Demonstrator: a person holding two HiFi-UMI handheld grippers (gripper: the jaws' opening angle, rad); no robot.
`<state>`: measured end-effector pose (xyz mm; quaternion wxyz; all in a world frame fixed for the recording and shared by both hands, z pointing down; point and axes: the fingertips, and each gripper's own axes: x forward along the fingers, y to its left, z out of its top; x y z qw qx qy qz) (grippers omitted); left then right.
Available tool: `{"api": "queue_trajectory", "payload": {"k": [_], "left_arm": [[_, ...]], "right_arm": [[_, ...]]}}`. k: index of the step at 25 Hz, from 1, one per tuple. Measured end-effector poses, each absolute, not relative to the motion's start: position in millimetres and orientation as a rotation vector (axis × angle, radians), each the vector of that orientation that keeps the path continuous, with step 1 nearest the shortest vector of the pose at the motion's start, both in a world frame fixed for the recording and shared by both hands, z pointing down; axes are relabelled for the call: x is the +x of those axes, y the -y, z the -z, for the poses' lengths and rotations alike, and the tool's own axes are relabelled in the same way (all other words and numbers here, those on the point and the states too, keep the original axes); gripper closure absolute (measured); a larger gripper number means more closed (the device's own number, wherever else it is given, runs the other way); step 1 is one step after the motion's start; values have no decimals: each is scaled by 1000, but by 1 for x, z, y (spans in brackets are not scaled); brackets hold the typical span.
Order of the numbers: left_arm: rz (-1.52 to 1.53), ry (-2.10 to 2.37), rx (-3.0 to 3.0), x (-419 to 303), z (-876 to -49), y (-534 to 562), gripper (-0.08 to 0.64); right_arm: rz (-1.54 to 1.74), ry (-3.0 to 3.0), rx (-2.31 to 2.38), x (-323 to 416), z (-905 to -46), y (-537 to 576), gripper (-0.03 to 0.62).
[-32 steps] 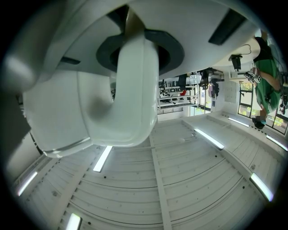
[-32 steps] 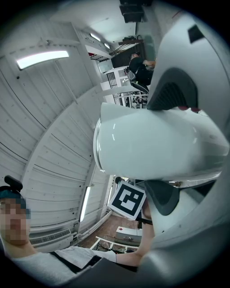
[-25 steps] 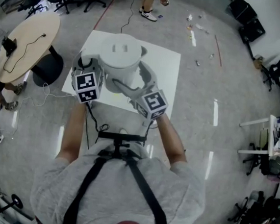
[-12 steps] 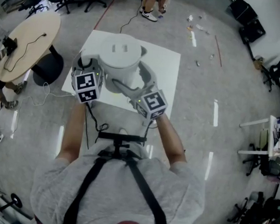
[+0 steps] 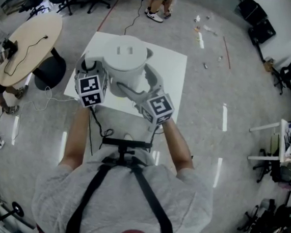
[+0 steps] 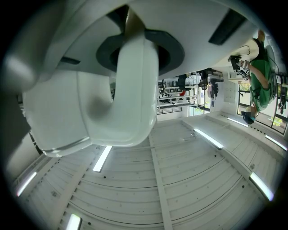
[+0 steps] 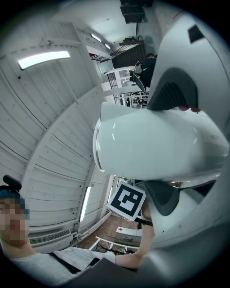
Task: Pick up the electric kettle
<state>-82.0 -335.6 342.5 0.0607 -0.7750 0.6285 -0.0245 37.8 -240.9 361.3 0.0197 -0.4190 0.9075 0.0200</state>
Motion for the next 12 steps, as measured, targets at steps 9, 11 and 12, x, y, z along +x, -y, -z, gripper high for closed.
{"api": "queue_trajectory", "payload": {"k": [9, 11, 12], "left_arm": [[74, -1901, -2337, -88, -342, 341, 511], [73, -1902, -2338, -92, -343, 344, 509], [72, -1902, -2338, -92, -343, 345, 511]], "right_arm": [[-68, -2809, -1298, 31, -361, 247, 91], [-81, -2805, -1296, 29, -364, 251, 91], [-89, -2801, -1294, 28, -365, 253, 90]]}}
